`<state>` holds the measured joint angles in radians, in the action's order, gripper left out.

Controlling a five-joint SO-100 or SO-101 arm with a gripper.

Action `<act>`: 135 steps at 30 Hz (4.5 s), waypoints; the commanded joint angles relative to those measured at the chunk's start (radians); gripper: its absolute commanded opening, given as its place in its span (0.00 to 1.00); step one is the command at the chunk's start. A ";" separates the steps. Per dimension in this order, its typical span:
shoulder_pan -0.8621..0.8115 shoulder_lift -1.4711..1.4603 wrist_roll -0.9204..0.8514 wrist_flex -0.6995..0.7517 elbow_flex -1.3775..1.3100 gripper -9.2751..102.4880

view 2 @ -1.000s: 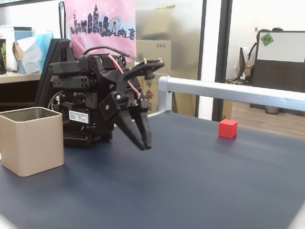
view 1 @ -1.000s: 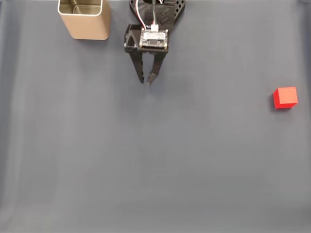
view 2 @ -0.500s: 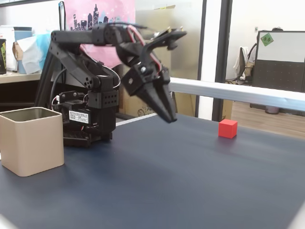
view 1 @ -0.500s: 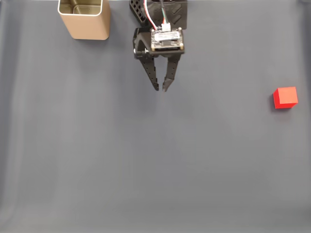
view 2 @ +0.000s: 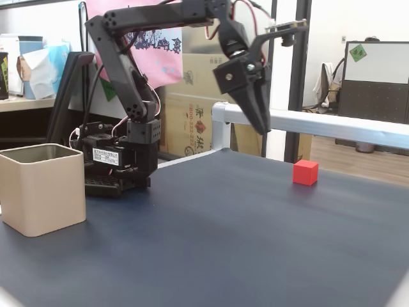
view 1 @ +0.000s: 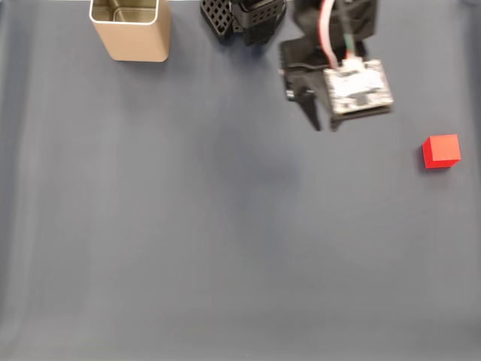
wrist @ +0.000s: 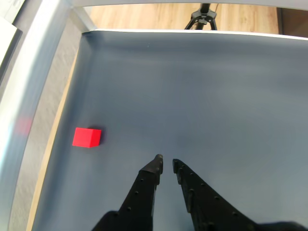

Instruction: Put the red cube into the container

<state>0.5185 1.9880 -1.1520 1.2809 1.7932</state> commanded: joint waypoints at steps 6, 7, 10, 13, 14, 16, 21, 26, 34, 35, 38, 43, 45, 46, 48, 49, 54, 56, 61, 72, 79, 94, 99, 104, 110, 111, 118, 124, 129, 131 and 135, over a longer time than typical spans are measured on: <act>0.202 -0.196 0.097 0.015 -0.264 0.11; 0.225 -0.230 0.100 0.018 -0.302 0.11; 0.276 -0.341 0.124 0.041 -0.433 0.11; 0.311 -0.445 0.147 0.075 -0.561 0.12; 0.321 -0.471 0.152 0.077 -0.592 0.13; 0.334 -0.517 0.181 0.077 -0.641 0.15; 0.365 -0.637 0.255 0.083 -0.770 0.29; 0.388 -0.742 0.284 0.132 -0.864 0.36; 0.388 -0.845 0.341 0.153 -0.884 0.45; 0.388 -0.856 0.345 0.149 -0.884 0.45; 0.385 -0.905 0.365 0.146 -0.914 0.46; 0.388 -0.985 0.383 0.144 -0.985 0.46; 0.390 -1.015 0.393 0.144 -1.015 0.46; 0.391 -1.031 0.399 0.144 -1.029 0.46; 0.391 -1.054 0.407 0.149 -1.051 0.46; 0.393 -1.063 0.410 0.150 -1.055 0.46; 0.394 -1.094 0.422 0.156 -1.055 0.46; 0.394 -1.100 0.423 0.161 -1.052 0.46; 0.394 -1.115 0.433 0.172 -1.052 0.46; 0.399 -1.192 0.456 0.155 -1.109 0.46; 0.403 -1.224 0.477 0.147 -1.137 0.46; 0.396 -1.233 0.505 0.138 -1.150 0.40; 0.394 -1.236 0.495 0.141 -1.150 0.30; 0.391 -1.233 0.480 0.149 -1.144 0.23; 0.390 -1.223 0.463 0.152 -1.144 0.13; 0.390 -1.221 0.459 0.155 -1.144 0.12; 0.385 -1.195 0.434 0.175 -1.127 0.08; 0.325 -1.071 0.362 0.183 -1.048 0.08; 0.202 -0.845 0.253 0.158 -0.868 0.08; 0.138 -0.746 0.204 0.155 -0.784 0.08; -0.020 -0.558 0.123 0.153 -0.612 0.08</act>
<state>0.5752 1.2732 -0.9710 1.4481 1.1121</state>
